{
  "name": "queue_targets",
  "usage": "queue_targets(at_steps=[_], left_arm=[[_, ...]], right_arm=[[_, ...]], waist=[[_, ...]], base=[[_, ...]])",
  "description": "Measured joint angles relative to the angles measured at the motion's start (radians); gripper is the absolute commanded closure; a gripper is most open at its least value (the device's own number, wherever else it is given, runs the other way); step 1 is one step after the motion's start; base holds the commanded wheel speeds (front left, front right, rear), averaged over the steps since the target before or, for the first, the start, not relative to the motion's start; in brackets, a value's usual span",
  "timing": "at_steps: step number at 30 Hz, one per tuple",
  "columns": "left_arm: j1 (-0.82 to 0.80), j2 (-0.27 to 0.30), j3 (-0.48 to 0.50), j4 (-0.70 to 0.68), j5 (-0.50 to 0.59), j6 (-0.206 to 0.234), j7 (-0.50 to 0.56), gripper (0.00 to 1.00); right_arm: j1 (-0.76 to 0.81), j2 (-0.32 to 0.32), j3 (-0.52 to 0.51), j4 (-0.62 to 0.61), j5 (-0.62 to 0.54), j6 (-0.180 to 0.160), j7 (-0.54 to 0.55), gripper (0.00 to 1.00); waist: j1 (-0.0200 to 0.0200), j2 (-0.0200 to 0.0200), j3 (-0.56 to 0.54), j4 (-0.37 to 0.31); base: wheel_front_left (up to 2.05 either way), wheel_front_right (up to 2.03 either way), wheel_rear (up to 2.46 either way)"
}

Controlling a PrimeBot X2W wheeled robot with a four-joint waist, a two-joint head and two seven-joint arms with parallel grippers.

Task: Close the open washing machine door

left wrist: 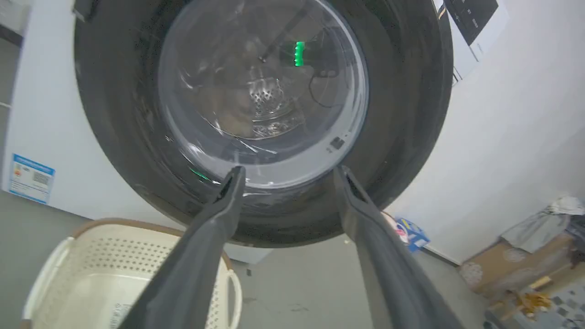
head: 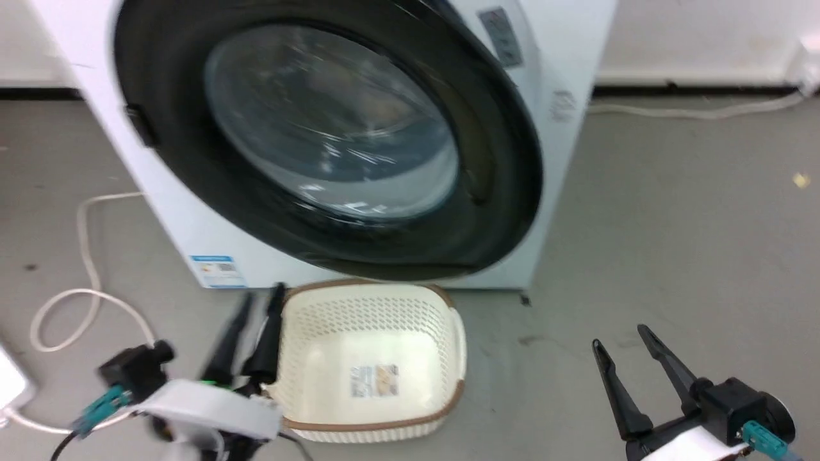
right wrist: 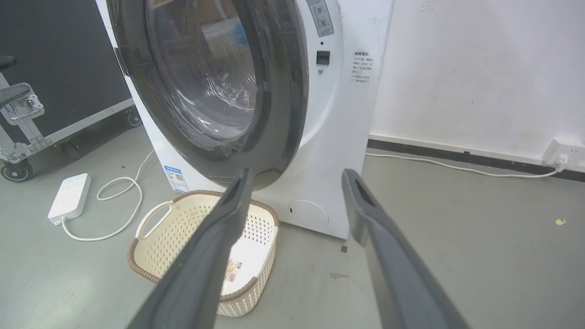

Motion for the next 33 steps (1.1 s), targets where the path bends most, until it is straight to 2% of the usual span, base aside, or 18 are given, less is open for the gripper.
queue_targets(at_steps=[3, 6, 11, 15, 19, 24, 26, 30, 33], left_arm=[[0.062, -0.03, 0.113, -0.06, 0.25, 0.041, -0.001, 0.0], [0.125, -0.063, 0.157, -0.117, 0.484, 0.075, -0.001, 0.0], [0.2, -0.1, 0.177, -0.149, 0.744, 0.126, -0.001, 0.0], [0.225, -0.132, 0.19, -0.137, 0.817, 0.158, -0.001, 0.0], [0.235, -0.135, 0.182, -0.092, 0.866, 0.158, -0.001, 0.0], [0.237, -0.148, 0.177, -0.069, 0.879, 0.157, -0.001, 0.0], [0.234, -0.15, 0.178, -0.067, 0.884, 0.156, -0.001, 0.0], [0.211, -0.162, 0.168, -0.079, 0.908, 0.158, -0.001, 0.0], [0.177, -0.18, 0.156, -0.096, 0.917, 0.16, -0.001, 0.0]], right_arm=[[0.014, 0.002, 0.0, -0.01, -0.002, 0.0, 0.0, 0.0], [0.022, 0.006, -0.001, -0.016, -0.004, 0.0, 0.0, 0.0], [0.035, 0.012, -0.006, -0.021, -0.004, 0.0, 0.0, 0.0], [0.051, 0.016, -0.003, -0.022, -0.004, 0.0, 0.0, 0.0], [0.053, 0.019, -0.008, -0.022, -0.004, 0.0, 0.0, 0.0], [0.054, 0.031, -0.017, -0.03, 0.003, 0.0, 0.0, 0.0], [0.052, 0.038, -0.008, -0.038, 0.041, 0.0, 0.005, 1.0], [0.017, -0.003, 0.015, -0.074, 0.045, 0.0, 0.027, 1.0], [-0.053, -0.06, 0.035, -0.1, 0.068, 0.0, 0.055, 1.0]], waist=[[0.0, 0.0, -0.031, 0.039], [0.0, 0.0, -0.055, 0.069], [0.0001, 0.0, -0.079, 0.1], [0.0002, 0.0, -0.084, 0.117], [0.0001, 0.0, -0.082, 0.131], [0.0002, 0.0, -0.071, 0.149], [0.0002, 0.0, -0.06, 0.157], [0.0002, 0.0, -0.017, 0.177], [0.0003, 0.0, 0.028, 0.196]], base=[[0.0, 0.0, 0.0], [0.0, 0.0, 0.0], [0.0, 0.0, 0.0], [0.0, 0.0, 0.0], [0.0, 0.0, 0.0], [0.0, 0.0, 0.0], [0.0, 0.0, 0.0], [0.0, 0.0, 0.0], [0.0, 0.0, 0.0]])
